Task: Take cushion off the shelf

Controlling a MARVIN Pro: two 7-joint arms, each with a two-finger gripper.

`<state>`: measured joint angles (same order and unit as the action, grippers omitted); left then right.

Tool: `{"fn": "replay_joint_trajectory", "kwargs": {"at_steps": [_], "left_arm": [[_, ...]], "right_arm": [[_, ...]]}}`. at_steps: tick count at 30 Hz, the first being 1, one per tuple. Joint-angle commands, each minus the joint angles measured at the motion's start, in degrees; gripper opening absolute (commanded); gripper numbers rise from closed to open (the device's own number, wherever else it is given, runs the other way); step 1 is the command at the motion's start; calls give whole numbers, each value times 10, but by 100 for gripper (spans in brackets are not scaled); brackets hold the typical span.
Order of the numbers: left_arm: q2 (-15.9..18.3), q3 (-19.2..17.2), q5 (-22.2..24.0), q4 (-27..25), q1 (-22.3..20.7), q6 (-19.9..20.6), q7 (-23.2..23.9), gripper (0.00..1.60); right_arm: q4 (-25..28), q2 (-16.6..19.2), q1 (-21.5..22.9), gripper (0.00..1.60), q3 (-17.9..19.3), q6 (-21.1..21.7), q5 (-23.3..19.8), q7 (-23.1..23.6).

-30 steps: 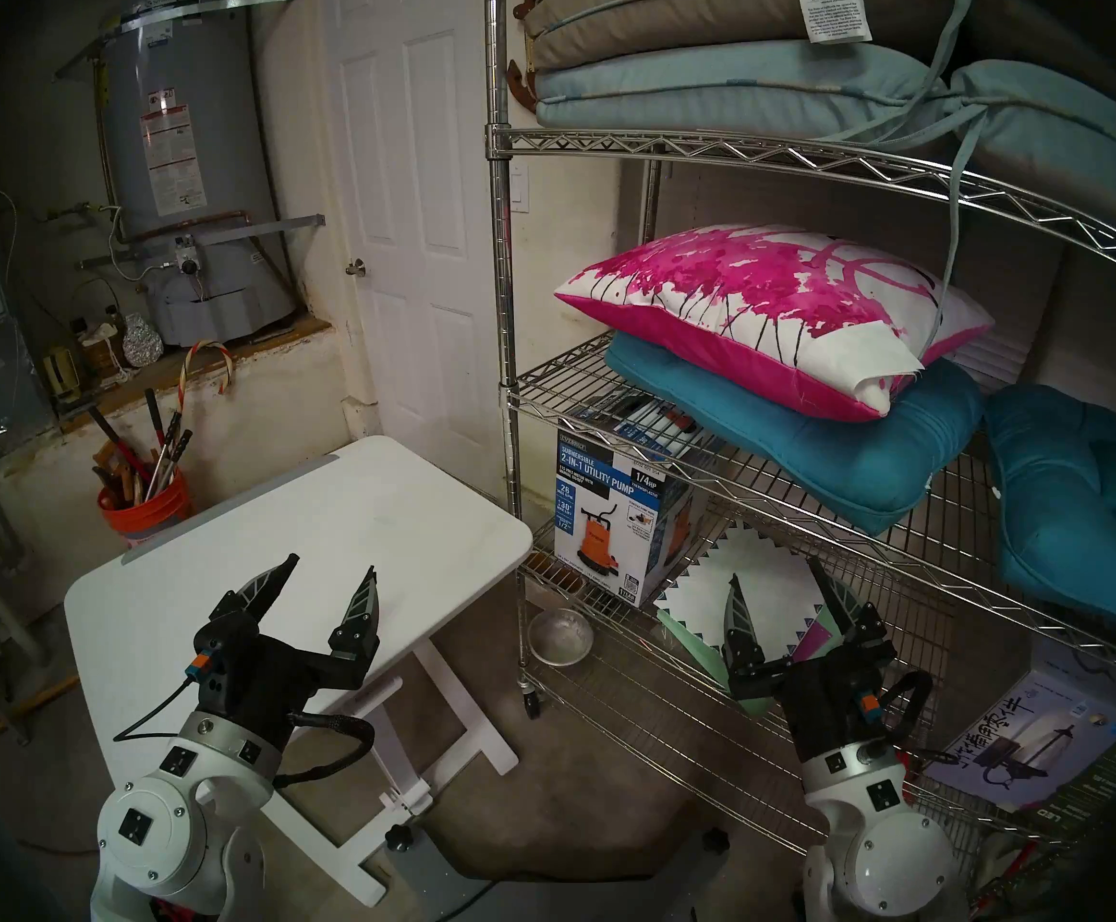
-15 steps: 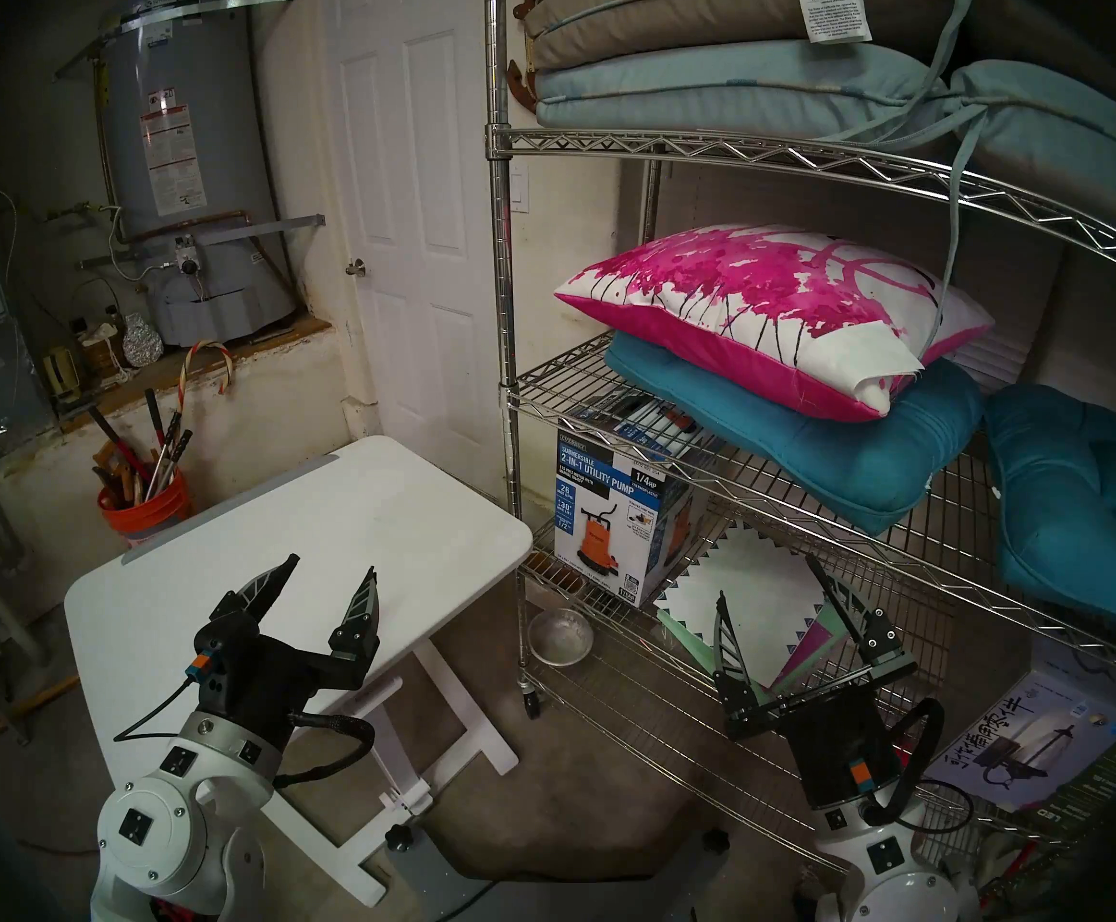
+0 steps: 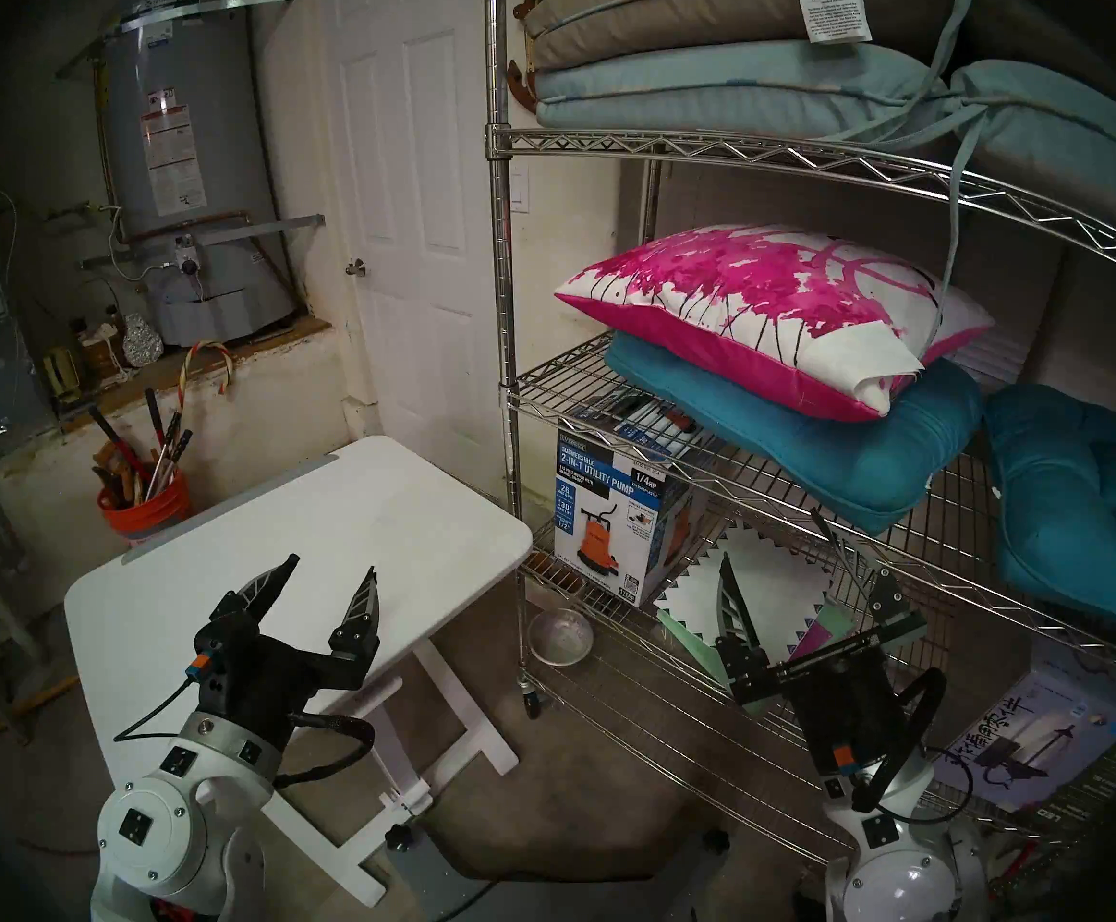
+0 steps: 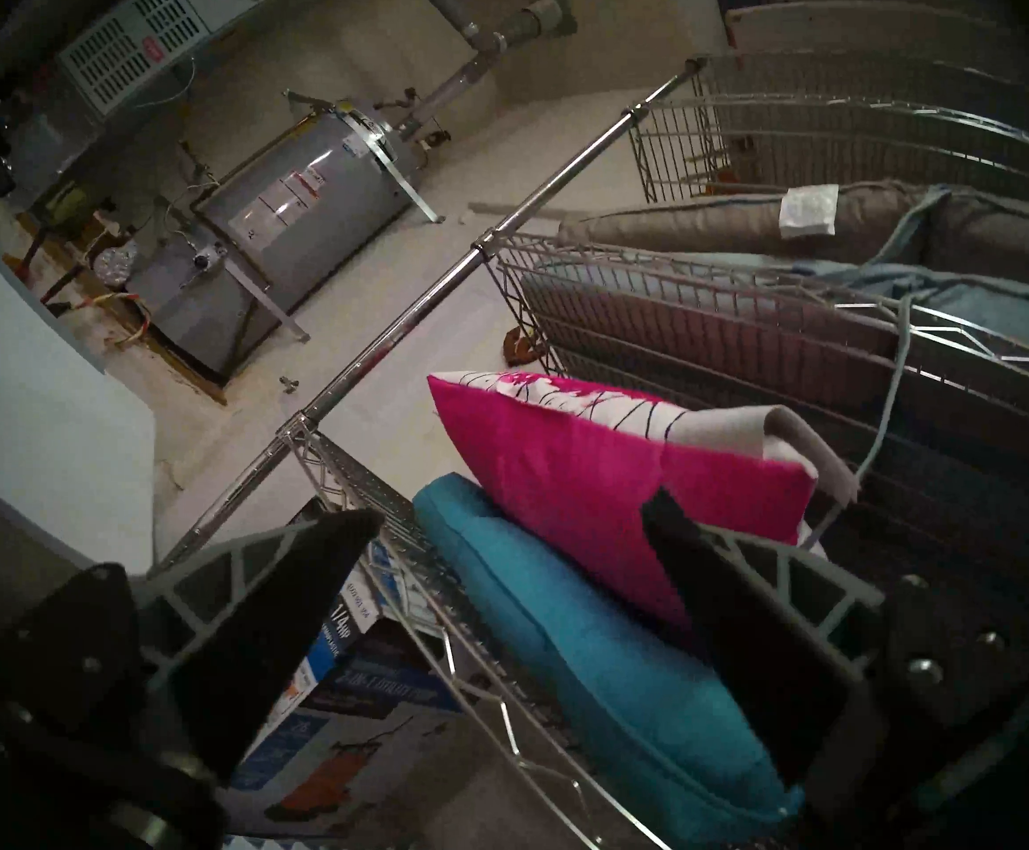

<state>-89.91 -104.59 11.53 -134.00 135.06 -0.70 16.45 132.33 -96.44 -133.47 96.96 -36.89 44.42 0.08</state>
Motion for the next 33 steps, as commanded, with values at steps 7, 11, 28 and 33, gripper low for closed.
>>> {"fn": "replay_joint_trajectory", "kwargs": {"at_steps": [7,11,28,33], "left_arm": [[0,0,0,-10,-1,-2,0,160],[0,0,0,-10,-1,-2,0,160],[0,0,0,-9,-2,-2,0,160],[0,0,0,-10,-2,-2,0,160]], "right_arm": [[2,25,104,160,16,17,58,-18],[-6,38,131,160,25,27,65,-17],[-33,132,221,160,56,68,97,-30],[-42,158,252,160,59,77,94,-31]]}}
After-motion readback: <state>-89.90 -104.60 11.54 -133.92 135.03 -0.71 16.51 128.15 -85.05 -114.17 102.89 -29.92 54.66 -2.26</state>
